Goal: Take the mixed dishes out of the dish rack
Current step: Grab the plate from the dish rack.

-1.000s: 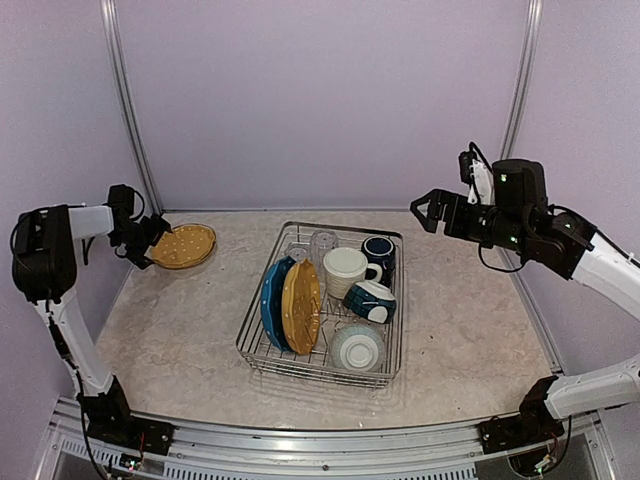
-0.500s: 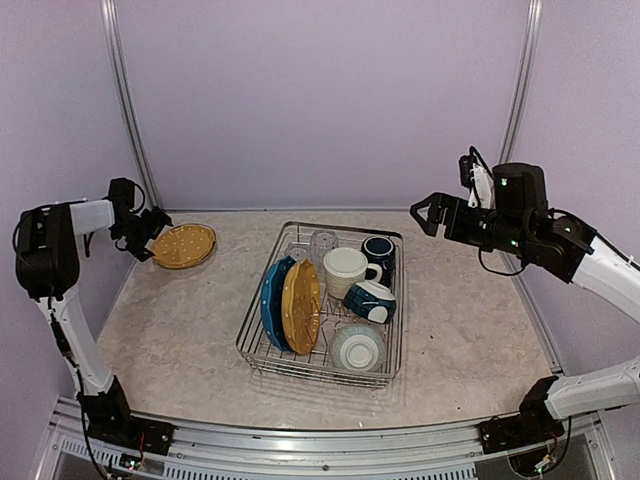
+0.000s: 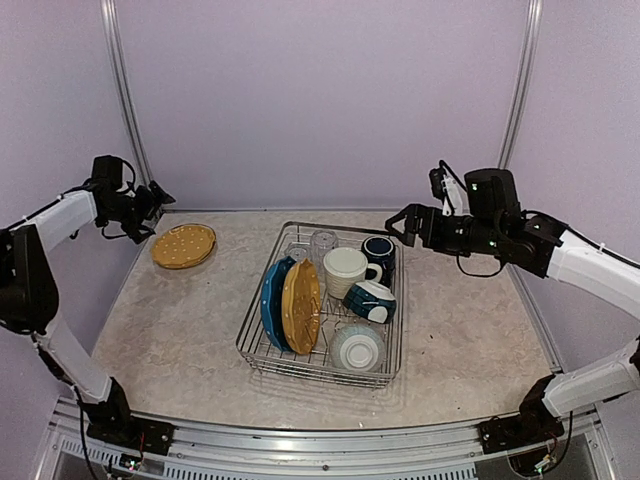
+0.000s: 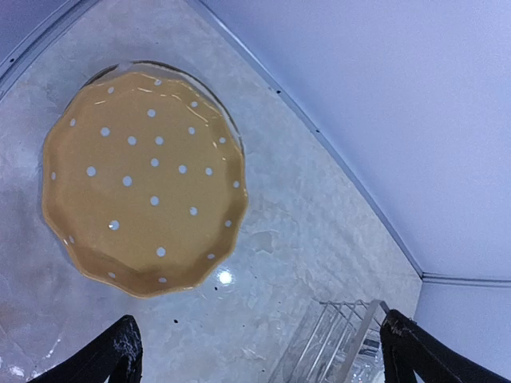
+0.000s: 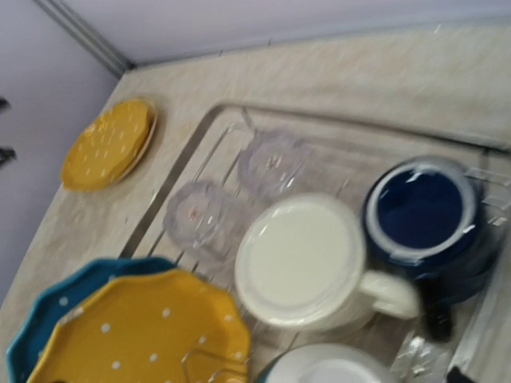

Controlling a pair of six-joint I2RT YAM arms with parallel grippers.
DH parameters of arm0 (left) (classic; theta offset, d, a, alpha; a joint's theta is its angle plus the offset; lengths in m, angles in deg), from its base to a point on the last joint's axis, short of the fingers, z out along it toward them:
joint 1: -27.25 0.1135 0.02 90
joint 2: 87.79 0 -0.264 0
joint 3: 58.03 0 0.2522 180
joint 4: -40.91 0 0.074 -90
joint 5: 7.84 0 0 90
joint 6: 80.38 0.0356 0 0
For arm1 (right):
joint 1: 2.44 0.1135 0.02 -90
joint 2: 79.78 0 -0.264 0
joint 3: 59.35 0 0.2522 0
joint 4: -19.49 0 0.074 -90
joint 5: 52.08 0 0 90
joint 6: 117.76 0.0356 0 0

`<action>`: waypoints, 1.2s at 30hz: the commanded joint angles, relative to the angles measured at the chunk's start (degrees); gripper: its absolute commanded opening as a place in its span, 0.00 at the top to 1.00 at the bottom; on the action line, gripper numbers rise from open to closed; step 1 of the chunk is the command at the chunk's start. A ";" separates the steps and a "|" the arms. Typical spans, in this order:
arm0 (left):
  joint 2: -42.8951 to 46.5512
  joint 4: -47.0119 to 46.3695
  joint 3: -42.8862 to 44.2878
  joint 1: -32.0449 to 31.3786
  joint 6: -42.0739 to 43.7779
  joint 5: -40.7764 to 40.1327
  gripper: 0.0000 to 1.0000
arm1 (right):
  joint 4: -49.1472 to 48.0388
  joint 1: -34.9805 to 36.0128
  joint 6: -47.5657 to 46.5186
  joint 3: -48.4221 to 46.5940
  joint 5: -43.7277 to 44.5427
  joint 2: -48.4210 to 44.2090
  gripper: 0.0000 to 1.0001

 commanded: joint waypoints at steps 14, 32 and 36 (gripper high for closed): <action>25.40 6.65 -8.35 -17.43 7.18 7.79 0.01 | -13.94 13.79 20.77 -8.58 -12.50 21.45 0.04; 33.23 8.75 -11.73 -25.27 10.13 12.65 0.01 | -18.11 18.00 30.89 -14.94 -5.99 33.17 0.38; 35.27 8.89 -13.15 -25.87 10.62 12.59 0.01 | -18.76 19.32 32.09 -14.49 -3.69 33.24 0.52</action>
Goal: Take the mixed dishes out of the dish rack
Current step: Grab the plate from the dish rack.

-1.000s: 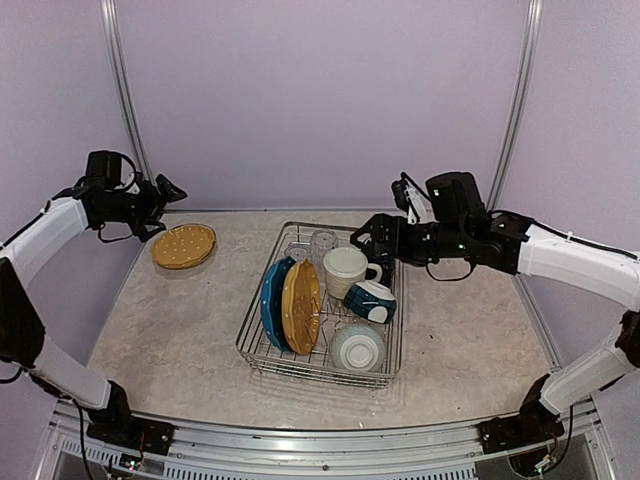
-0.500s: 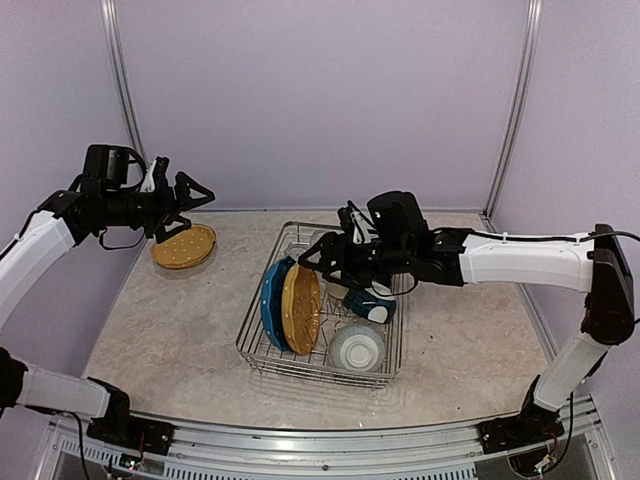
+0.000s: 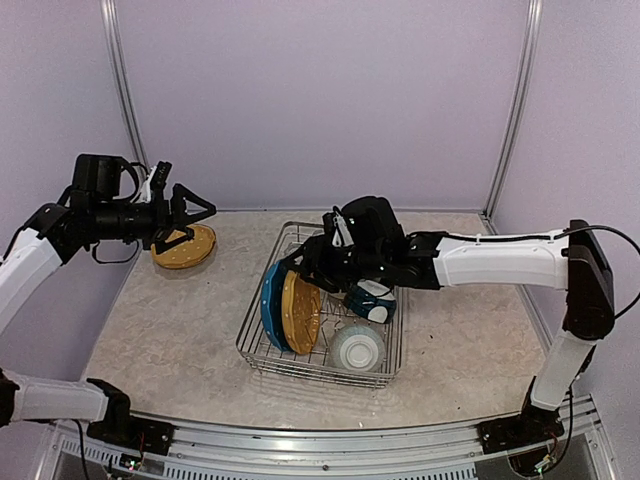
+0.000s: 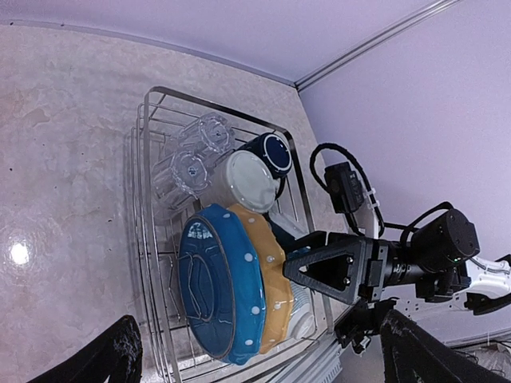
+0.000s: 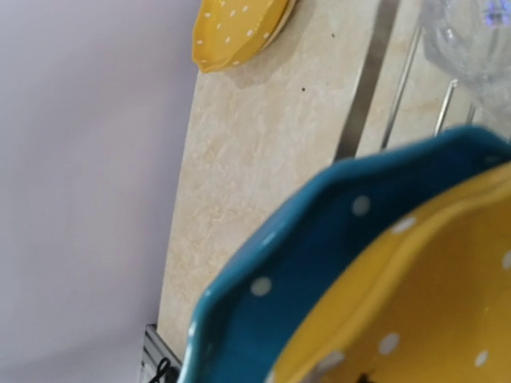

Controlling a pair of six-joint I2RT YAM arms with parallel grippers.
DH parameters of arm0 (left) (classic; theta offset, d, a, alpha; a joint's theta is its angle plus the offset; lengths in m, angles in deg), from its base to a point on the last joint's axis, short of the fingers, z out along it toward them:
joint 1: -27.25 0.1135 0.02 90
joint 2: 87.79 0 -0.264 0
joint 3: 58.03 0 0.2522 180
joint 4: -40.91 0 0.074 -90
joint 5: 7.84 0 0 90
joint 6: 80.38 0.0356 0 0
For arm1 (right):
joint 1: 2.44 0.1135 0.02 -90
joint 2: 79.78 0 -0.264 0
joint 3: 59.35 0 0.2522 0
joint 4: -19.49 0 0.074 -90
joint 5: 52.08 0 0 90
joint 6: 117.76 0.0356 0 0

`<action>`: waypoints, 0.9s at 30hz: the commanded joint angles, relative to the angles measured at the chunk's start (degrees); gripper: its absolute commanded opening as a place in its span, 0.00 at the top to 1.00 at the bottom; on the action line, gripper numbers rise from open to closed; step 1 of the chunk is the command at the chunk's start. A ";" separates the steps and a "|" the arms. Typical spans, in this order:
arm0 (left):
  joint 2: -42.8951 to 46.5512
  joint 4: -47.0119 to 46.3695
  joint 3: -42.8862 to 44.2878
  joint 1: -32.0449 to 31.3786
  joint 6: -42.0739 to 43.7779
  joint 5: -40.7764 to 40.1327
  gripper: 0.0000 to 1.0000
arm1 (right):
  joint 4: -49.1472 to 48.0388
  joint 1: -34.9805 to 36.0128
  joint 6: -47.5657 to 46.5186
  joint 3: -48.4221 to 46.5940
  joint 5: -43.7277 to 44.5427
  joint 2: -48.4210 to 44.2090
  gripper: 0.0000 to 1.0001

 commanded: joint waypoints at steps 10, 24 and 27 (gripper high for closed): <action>3.77 1.64 -1.49 -3.16 1.50 -0.56 0.01 | -1.06 2.15 2.40 -1.09 5.26 1.84 0.62; 2.00 0.19 0.17 -3.19 0.09 -0.68 0.01 | -3.53 2.13 2.39 0.49 5.09 1.95 0.79; 1.86 0.05 0.05 -3.23 -0.25 -0.88 0.01 | -4.17 2.17 2.79 0.91 4.73 2.45 0.86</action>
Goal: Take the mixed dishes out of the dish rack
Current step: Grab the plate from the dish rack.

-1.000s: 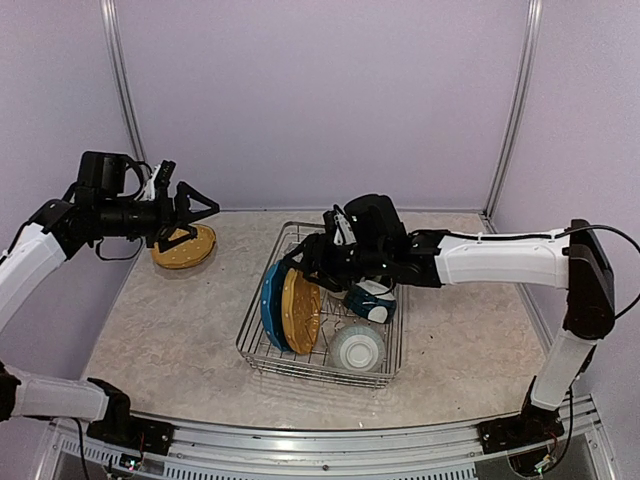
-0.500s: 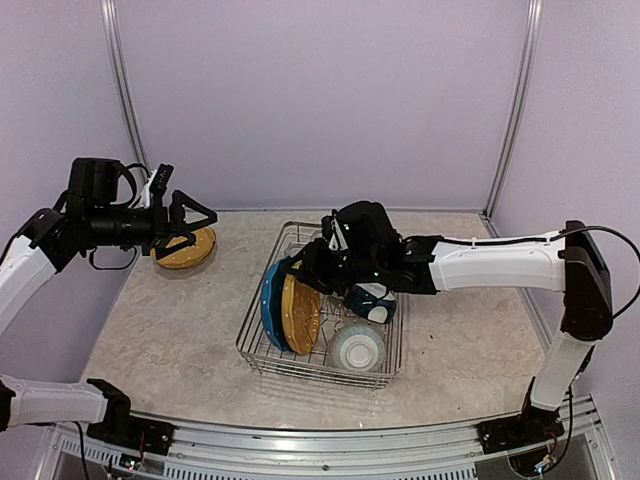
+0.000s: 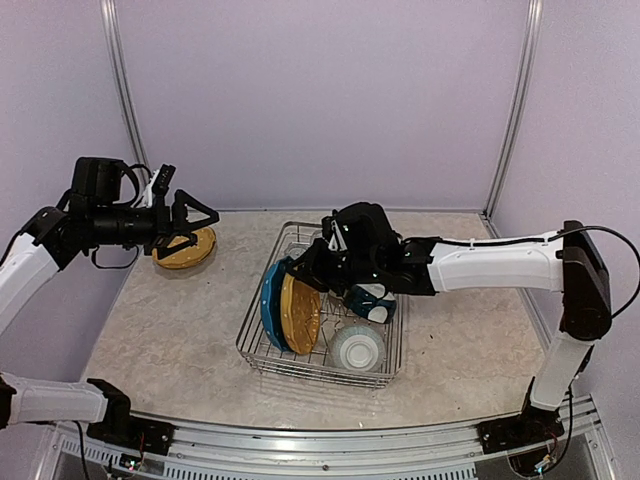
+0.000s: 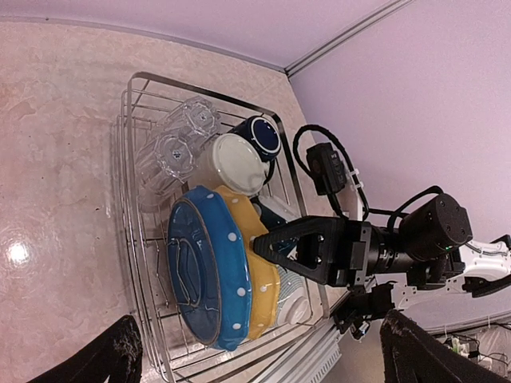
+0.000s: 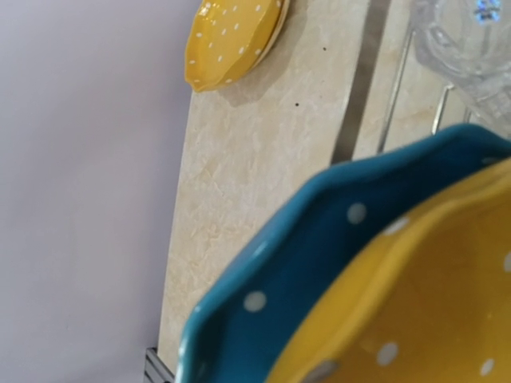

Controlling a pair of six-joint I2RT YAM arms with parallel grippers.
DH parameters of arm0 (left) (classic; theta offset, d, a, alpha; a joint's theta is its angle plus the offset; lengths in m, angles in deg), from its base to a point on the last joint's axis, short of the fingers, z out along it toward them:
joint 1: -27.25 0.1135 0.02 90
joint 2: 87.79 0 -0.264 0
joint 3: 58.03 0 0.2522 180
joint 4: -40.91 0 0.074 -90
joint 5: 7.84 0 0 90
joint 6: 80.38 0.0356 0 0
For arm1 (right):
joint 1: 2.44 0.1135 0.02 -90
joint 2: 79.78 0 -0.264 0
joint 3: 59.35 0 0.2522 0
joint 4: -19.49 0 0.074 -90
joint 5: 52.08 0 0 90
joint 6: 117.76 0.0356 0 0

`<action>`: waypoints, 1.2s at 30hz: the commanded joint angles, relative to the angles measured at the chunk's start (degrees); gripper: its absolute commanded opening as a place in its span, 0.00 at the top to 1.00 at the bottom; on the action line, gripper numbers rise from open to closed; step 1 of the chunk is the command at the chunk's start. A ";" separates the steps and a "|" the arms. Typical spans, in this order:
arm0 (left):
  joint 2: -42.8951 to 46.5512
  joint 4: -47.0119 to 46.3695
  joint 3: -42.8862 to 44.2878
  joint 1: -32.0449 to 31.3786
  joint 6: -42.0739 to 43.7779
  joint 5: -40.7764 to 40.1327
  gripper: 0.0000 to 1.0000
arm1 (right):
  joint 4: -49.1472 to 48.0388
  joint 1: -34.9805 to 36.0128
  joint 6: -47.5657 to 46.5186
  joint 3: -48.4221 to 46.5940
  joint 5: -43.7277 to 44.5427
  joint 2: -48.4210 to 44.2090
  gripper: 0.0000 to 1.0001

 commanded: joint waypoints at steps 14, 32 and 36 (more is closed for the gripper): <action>-3.23 -1.25 2.29 -1.59 -1.60 -3.04 0.01 | -13.91 -0.18 0.89 7.39 -2.32 -6.30 1.00; -2.86 -5.15 0.27 -8.53 -7.78 -15.23 0.01 | -28.72 -1.33 3.33 8.76 -10.09 -12.99 1.00; -2.10 -6.32 0.20 -9.90 -8.01 -16.62 0.01 | -29.29 -1.50 3.17 8.34 -10.27 -14.27 1.00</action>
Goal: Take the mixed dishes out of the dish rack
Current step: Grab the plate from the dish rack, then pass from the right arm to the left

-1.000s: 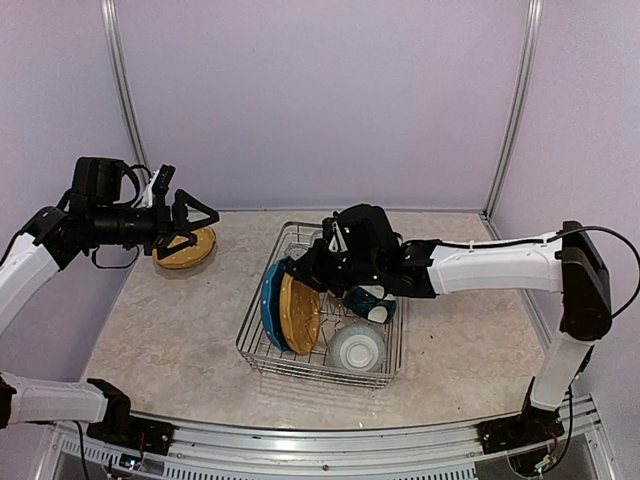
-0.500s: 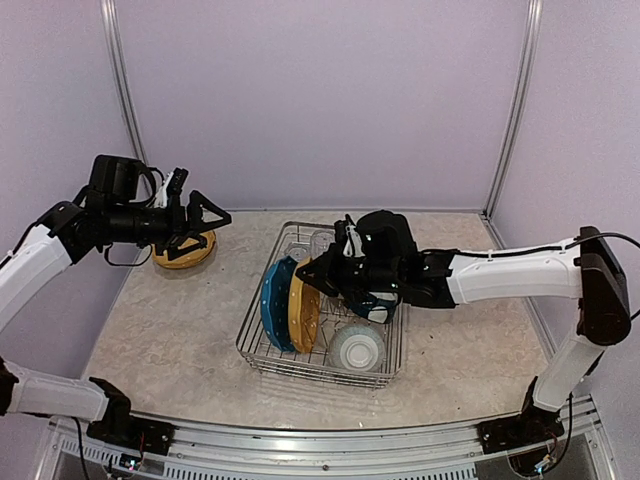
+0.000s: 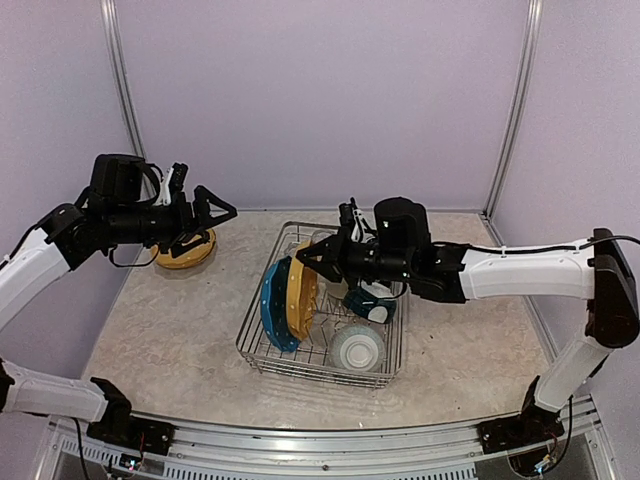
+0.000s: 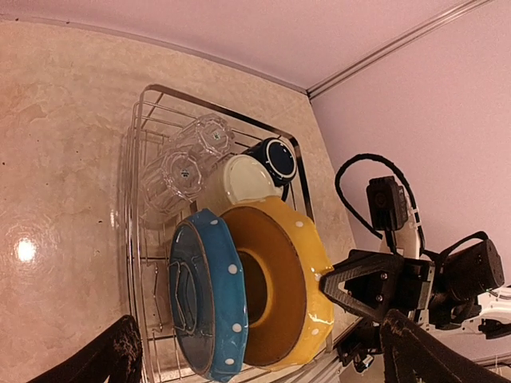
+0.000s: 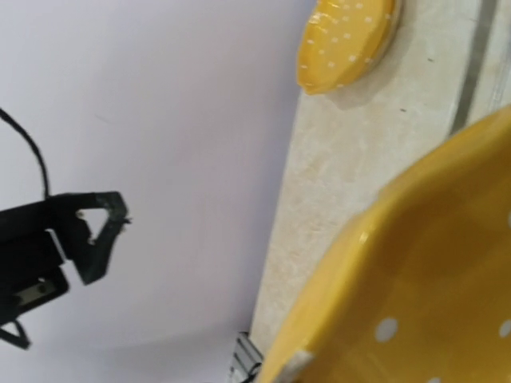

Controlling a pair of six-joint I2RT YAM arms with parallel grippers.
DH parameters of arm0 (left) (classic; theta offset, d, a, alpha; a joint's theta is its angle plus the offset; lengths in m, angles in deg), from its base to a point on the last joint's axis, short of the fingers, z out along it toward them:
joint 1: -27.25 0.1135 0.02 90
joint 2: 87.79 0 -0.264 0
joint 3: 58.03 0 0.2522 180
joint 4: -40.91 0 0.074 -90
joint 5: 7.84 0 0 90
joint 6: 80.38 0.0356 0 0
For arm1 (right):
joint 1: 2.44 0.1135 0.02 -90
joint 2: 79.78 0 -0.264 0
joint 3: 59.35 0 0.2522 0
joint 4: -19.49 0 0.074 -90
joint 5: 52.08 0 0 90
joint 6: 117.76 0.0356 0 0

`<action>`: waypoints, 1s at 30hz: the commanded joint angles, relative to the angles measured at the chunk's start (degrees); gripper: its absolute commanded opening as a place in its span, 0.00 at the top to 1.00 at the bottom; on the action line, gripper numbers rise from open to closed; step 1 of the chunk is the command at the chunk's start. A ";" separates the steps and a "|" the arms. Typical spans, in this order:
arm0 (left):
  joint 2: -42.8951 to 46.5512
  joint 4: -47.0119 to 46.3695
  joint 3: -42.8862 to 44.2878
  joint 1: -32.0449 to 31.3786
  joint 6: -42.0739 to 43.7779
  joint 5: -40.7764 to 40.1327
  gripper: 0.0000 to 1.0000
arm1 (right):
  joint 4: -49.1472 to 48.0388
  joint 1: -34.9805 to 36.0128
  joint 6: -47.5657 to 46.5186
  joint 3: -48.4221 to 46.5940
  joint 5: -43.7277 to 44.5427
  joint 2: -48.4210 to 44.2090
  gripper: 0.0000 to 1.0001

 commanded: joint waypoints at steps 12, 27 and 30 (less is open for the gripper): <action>0.29 -8.25 0.00 -5.69 -0.31 -4.45 0.01 | -14.81 -1.54 0.16 -7.61 -3.89 -6.56 1.00; -8.31 -9.67 6.84 -18.93 13.17 -15.99 0.04 | -8.60 -5.80 0.63 -11.91 2.16 -8.58 1.00; -11.78 -9.67 9.23 -21.27 17.85 -19.79 0.05 | -8.69 -6.31 1.19 -12.34 2.51 -8.70 1.00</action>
